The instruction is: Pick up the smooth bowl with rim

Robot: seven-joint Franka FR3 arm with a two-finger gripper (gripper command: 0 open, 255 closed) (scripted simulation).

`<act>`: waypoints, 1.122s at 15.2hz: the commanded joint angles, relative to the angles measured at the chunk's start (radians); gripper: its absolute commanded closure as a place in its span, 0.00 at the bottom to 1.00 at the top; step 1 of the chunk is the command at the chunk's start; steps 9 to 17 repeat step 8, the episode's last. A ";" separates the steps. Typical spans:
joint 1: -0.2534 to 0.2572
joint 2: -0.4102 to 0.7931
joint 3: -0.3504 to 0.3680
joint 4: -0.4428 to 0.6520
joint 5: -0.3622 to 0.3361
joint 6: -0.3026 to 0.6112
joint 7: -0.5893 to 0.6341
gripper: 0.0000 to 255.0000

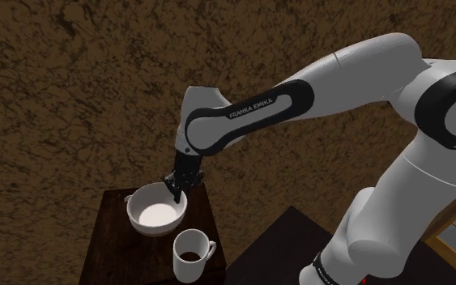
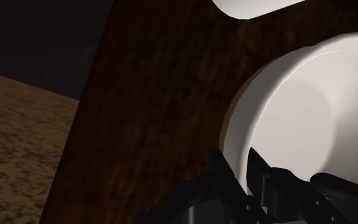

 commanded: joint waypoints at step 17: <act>-0.004 -0.050 -0.007 0.051 -0.003 -0.100 0.013 1.00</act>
